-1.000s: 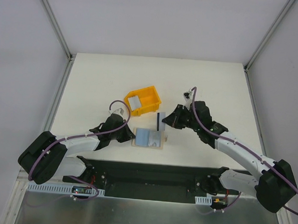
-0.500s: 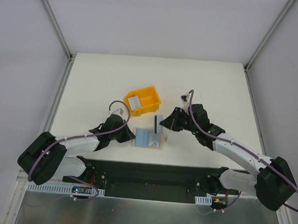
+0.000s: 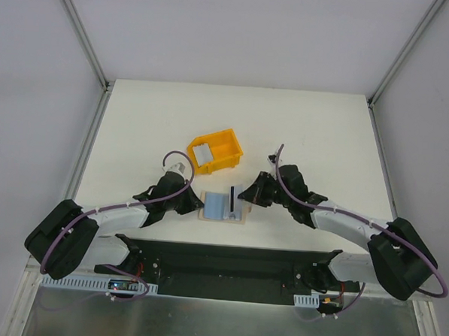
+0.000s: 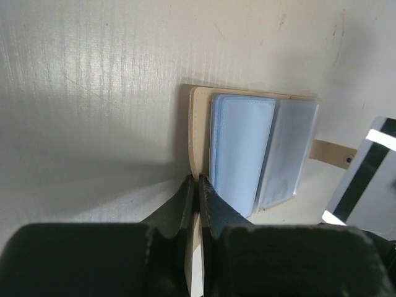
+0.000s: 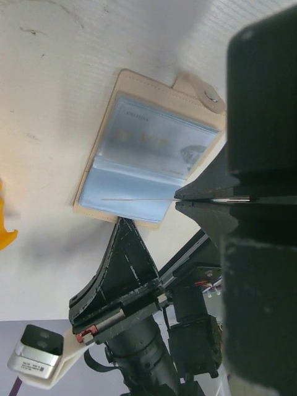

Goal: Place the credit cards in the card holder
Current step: Insert the credit card into the card holder.

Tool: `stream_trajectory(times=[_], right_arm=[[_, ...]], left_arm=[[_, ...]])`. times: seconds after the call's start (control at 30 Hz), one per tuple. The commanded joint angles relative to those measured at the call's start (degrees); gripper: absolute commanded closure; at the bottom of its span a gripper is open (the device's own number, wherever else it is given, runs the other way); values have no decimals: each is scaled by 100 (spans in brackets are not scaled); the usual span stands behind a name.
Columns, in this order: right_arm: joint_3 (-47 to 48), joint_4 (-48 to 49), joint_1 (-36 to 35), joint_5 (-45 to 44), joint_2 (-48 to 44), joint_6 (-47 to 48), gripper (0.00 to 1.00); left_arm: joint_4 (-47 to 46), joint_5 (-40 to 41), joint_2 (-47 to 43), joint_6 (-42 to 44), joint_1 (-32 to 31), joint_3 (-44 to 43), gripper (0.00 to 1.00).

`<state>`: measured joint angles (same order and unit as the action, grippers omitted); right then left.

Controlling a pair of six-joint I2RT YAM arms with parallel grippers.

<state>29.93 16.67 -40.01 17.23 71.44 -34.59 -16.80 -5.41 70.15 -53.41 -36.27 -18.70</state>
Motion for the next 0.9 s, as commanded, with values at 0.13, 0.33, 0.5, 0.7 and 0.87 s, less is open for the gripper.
stream_trajectory(times=[0.13, 0.33, 0.5, 0.7, 0.87], right_arm=[[-102, 1417, -130, 157, 1002, -522, 100], [-172, 1796, -165, 61, 1407, -567, 100], [-242, 1998, -183, 61, 1653, -602, 99], [-330, 2350, -192, 140, 1970, -786, 100], [-356, 2482, -209, 166, 2190, -883, 100]], left_arm=[[-148, 154, -151, -442, 41, 244, 100], [-201, 146, -80, -601, 41, 305, 100], [-271, 110, 7, -627, 32, 305, 100], [-333, 93, 69, -653, 32, 314, 100], [-359, 84, 69, -662, 32, 332, 100]])
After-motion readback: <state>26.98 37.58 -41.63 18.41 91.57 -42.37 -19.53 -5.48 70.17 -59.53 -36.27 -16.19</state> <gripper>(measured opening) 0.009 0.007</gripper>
